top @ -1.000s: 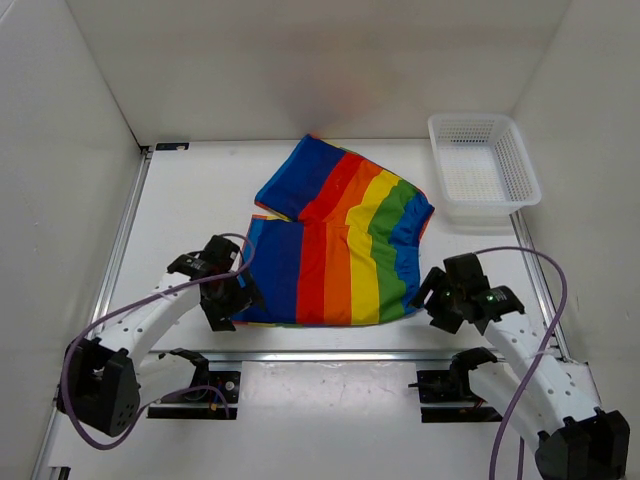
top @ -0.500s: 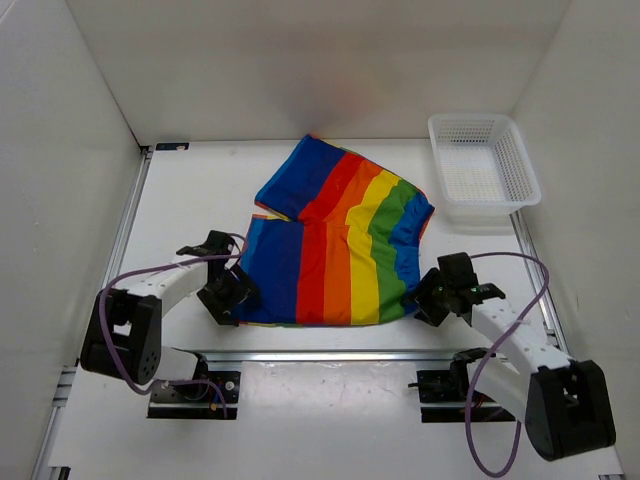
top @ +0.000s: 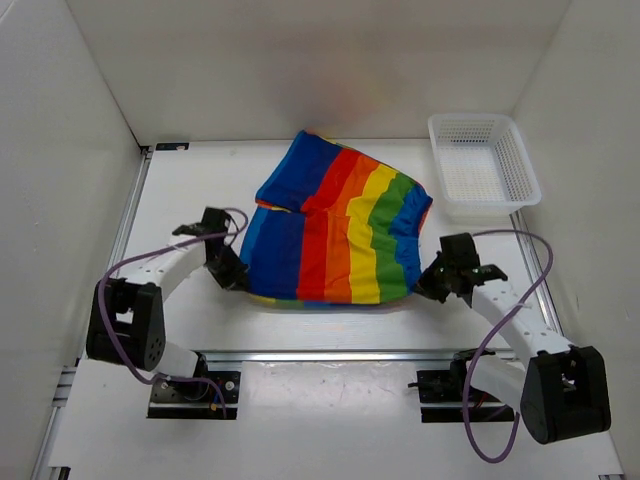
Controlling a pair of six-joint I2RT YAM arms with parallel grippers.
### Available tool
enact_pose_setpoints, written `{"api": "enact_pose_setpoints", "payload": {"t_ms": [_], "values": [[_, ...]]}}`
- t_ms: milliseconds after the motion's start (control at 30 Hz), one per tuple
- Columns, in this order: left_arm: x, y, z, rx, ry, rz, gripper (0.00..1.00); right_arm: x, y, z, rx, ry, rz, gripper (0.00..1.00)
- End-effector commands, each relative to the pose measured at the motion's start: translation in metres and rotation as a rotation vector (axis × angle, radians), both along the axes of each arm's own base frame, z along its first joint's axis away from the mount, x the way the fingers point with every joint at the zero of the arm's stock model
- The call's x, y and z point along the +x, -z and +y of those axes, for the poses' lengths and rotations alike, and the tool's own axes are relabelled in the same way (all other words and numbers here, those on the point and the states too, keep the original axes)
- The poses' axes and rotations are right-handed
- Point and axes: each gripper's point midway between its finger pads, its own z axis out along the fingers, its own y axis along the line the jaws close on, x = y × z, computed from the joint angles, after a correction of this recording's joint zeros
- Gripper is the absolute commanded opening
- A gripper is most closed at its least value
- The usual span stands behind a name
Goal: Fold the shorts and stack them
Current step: Fold the shorts
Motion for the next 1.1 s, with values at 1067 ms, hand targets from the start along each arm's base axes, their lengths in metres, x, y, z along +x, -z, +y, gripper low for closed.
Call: {"api": "enact_pose_setpoints", "payload": {"t_ms": [1067], "values": [[-0.051, -0.563, 0.074, 0.157, -0.075, -1.608, 0.10, -0.009, -0.488, -0.008, -0.181, -0.353, -1.119, 0.00]]}}
